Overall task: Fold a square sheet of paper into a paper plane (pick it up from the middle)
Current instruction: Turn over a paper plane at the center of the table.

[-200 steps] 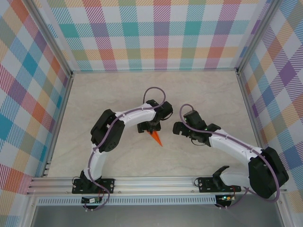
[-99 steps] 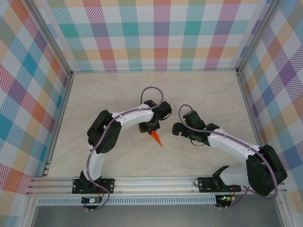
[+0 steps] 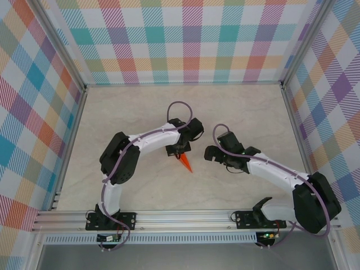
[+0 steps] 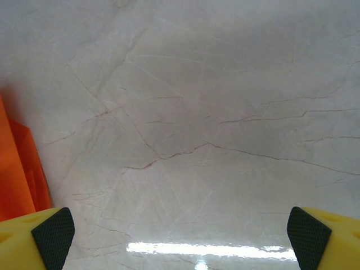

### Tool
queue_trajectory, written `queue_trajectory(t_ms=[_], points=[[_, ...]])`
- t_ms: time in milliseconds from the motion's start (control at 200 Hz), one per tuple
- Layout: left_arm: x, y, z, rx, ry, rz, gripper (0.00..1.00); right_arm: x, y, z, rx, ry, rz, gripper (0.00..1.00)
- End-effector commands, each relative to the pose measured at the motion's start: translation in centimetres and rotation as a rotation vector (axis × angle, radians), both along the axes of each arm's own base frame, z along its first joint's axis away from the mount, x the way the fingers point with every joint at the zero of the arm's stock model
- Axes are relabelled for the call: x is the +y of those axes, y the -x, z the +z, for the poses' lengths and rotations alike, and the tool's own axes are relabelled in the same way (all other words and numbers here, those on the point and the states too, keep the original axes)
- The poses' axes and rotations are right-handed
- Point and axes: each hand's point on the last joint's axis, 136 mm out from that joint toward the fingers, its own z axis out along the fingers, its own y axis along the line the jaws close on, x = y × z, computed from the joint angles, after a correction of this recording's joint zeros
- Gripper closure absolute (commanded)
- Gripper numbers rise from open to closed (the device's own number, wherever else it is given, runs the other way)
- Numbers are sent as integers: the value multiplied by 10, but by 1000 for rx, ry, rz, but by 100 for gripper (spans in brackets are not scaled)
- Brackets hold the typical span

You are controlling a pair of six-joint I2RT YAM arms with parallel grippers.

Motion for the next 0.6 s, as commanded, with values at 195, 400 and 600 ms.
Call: queue_trajectory(t_ms=[195, 400, 600], points=[[-61, -10, 68, -136, 483, -235, 95, 18, -1, 39, -93, -245, 13, 0], [-86, -8, 48, -134, 715, -319, 99, 31, 2, 54, -88, -338, 78, 1], [-94, -8, 22, -135, 848, -308, 100, 49, 4, 50, -17, -408, 131, 12]])
